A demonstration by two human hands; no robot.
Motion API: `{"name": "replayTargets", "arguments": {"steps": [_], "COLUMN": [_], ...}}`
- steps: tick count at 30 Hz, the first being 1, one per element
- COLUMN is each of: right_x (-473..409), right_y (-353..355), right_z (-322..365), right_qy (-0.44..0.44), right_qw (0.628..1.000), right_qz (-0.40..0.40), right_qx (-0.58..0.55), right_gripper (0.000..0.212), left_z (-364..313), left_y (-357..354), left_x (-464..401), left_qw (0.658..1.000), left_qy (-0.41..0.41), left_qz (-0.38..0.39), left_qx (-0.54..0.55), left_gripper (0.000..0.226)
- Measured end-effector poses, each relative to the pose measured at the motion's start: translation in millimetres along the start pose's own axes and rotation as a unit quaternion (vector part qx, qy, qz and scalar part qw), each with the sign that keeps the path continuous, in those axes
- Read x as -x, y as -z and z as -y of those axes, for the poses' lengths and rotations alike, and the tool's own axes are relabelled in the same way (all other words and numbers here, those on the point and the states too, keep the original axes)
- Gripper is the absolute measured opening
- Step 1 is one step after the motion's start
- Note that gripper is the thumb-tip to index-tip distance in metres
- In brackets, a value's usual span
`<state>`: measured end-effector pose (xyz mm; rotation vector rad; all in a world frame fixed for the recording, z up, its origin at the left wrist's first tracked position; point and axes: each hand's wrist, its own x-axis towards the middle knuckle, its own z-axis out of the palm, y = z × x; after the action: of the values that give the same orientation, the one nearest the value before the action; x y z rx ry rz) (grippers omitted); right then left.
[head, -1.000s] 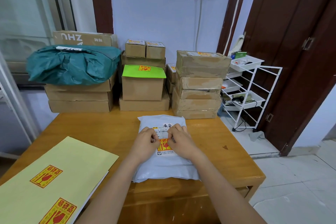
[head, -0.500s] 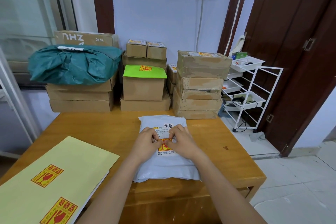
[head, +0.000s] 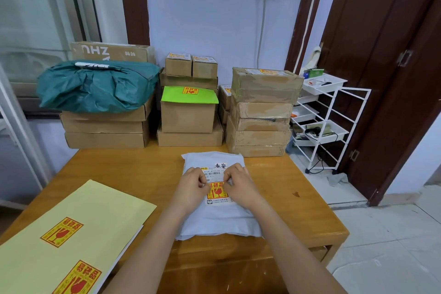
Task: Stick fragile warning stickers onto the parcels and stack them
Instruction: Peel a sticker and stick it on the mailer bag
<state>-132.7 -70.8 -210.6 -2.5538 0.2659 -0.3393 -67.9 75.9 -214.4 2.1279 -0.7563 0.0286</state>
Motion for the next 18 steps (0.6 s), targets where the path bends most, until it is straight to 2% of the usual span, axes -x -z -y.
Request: {"name": "replayTargets", "arguments": {"steps": [5, 10, 11, 15, 18], "right_x": [0.3, 2.1, 1.8, 1.4, 2.9], "right_y": [-0.6, -0.9, -1.0, -1.3, -1.0], "right_z": [-2.4, -4.2, -4.5, -6.4, -8.6], "right_qy": [-0.009, -0.006, -0.004, 0.001, -0.003], "right_qw": [0.999, 0.998, 0.998, 0.999, 1.000], "right_qz": [-0.015, -0.022, -0.021, -0.011, -0.021], "right_qx": [-0.034, -0.060, -0.063, -0.038, -0.001], "right_gripper": [0.020, 0.011, 0.006, 0.020, 0.020], "left_z": [1.5, 8.2, 10.5, 10.9, 9.9], "left_y": [3.1, 4.1, 3.4, 2.1, 1.4], "left_x": [0.4, 6.4, 7.2, 7.4, 6.3], "left_qw": [1.000, 0.998, 0.998, 0.997, 0.997], "left_qy": [-0.011, -0.037, -0.048, -0.059, -0.056], "left_qz": [-0.002, 0.022, 0.028, 0.041, 0.046], "left_qx": [0.019, 0.046, 0.040, 0.007, -0.010], "left_gripper": [0.019, 0.015, 0.018, 0.040, 0.050]}}
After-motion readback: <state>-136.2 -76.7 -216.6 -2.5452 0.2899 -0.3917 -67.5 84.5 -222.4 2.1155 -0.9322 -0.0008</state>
